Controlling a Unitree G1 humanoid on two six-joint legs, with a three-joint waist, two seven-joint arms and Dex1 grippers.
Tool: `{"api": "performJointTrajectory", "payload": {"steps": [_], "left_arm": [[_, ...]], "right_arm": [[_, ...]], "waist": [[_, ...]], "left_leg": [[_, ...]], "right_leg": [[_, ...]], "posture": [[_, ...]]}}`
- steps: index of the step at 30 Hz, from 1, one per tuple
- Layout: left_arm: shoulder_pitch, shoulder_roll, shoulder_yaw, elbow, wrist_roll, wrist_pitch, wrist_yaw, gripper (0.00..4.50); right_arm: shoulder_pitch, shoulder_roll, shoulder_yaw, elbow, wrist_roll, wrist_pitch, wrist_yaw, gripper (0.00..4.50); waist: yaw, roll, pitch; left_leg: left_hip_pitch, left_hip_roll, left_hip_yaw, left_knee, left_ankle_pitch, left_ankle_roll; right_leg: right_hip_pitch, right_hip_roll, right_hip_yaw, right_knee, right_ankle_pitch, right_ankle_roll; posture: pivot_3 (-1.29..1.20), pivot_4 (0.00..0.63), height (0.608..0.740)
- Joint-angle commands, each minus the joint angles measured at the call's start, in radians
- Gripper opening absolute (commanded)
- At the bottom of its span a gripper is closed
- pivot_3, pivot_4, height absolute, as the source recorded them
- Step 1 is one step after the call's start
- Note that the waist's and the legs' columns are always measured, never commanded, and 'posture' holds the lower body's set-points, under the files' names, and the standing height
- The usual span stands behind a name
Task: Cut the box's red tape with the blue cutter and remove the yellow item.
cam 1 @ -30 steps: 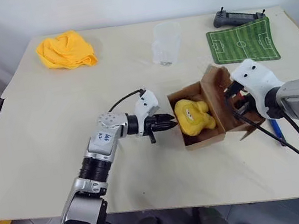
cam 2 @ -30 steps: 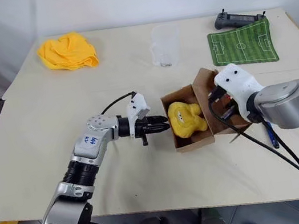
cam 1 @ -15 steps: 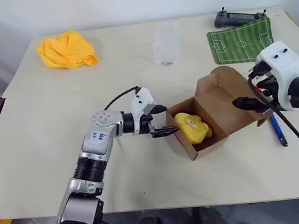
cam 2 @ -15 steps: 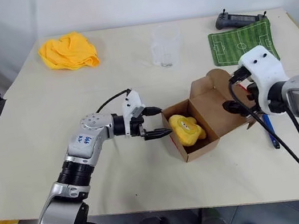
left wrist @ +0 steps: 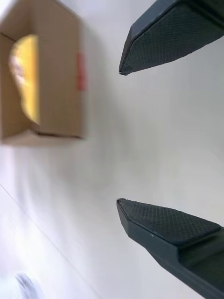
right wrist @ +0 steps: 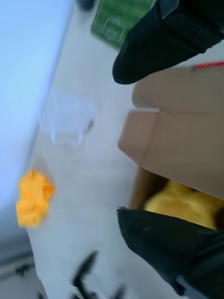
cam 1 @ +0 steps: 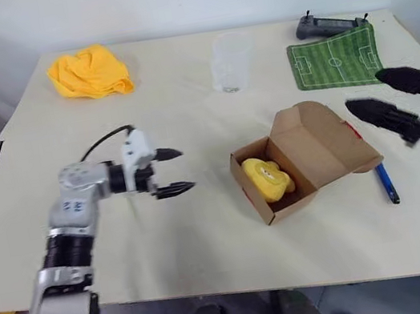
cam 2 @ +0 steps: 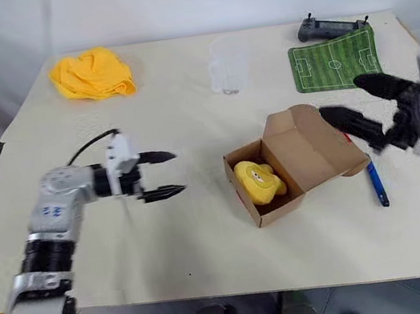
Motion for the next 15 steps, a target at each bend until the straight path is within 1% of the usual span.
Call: {"api": "performJointTrajectory", "payload": {"steps": [1,3,6,7,9,10,11,12,14,15], "left_arm": [[0.102,0.075,0.079,-0.025,-0.028,-0.064,-0.022,4.50],[0.157,0.109,0.119,-0.039,-0.061,-0.033,-0.028,4.50],[0.236,0.124,0.178,-0.167,-0.139,0.067,0.002,4.50],[0.236,0.116,0.183,-0.230,-0.165,0.113,0.025,4.50],[0.231,0.109,0.184,-0.299,-0.193,0.168,0.054,4.50],[0.191,0.098,0.165,-0.339,-0.207,0.213,0.080,4.50],[0.118,0.084,0.128,-0.370,-0.224,0.275,0.094,4.50],[0.002,0.057,0.066,-0.386,-0.232,0.360,0.103,4.50],[-0.167,0.021,-0.035,-0.382,-0.228,0.496,0.098,4.50],[-0.229,0.009,-0.077,-0.370,-0.236,0.563,0.077,4.50]], "right_arm": [[0.071,0.023,0.002,0.010,-0.132,-0.233,0.267,4.49],[0.087,0.037,0.023,0.036,-0.182,-0.315,0.335,4.49],[0.093,0.051,0.036,0.062,-0.201,-0.356,0.375,4.49],[0.091,0.050,0.036,0.065,-0.202,-0.362,0.383,4.49],[0.087,0.048,0.039,0.065,-0.204,-0.369,0.391,4.49],[0.078,0.042,0.033,0.060,-0.192,-0.361,0.385,4.49],[0.068,0.029,0.021,0.051,-0.172,-0.340,0.374,4.49],[0.058,0.014,0.004,0.045,-0.156,-0.324,0.366,4.49],[0.049,-0.005,-0.020,0.033,-0.125,-0.283,0.345,4.49],[0.048,-0.010,-0.026,0.027,-0.120,-0.272,0.340,4.49]], "waist": [[-0.005,0.000,0.000],[-0.009,0.000,0.000],[-0.008,-0.001,0.000],[-0.005,-0.001,0.001],[0.002,-0.001,0.001],[0.004,-0.001,0.001],[0.006,-0.001,0.001],[0.010,-0.002,0.001],[0.032,-0.005,0.003],[0.032,-0.005,0.003]], "left_leg": [[0.001,0.000,0.001,0.000,0.000,0.000],[0.003,0.000,0.001,0.000,0.000,0.000],[0.005,0.001,0.002,0.000,0.000,0.000],[0.006,0.002,0.002,0.000,0.000,-0.001],[0.007,0.002,0.000,0.000,0.001,-0.002],[0.007,0.002,-0.003,0.000,0.001,-0.003],[0.010,0.002,-0.004,0.000,0.001,-0.003],[0.014,0.002,-0.005,-0.001,0.001,-0.004],[0.015,0.001,-0.007,0.000,0.001,-0.003],[0.014,0.000,-0.008,0.000,0.001,-0.003]], "right_leg": [[0.000,0.000,0.001,0.001,0.000,0.000],[0.001,0.000,0.002,0.001,0.000,0.000],[0.003,0.000,0.003,0.001,0.000,0.000],[0.003,0.000,0.003,0.002,0.000,0.000],[0.005,-0.001,0.002,0.001,0.000,0.000],[0.006,-0.001,0.002,0.001,0.000,0.000],[0.010,-0.001,0.003,0.000,0.000,0.000],[0.014,-0.001,0.002,-0.002,0.000,-0.001],[0.017,-0.001,0.000,-0.005,0.000,-0.001],[0.016,-0.001,-0.002,-0.005,0.001,0.001]], "posture": [[0.00,0.150,0.740],[0.00,0.150,0.740],[0.00,0.150,0.740],[0.00,0.150,0.740],[0.00,0.150,0.740],[0.00,0.150,0.740],[0.00,0.150,0.740],[0.00,0.150,0.740],[0.00,0.150,0.740],[0.00,0.150,0.740]]}}
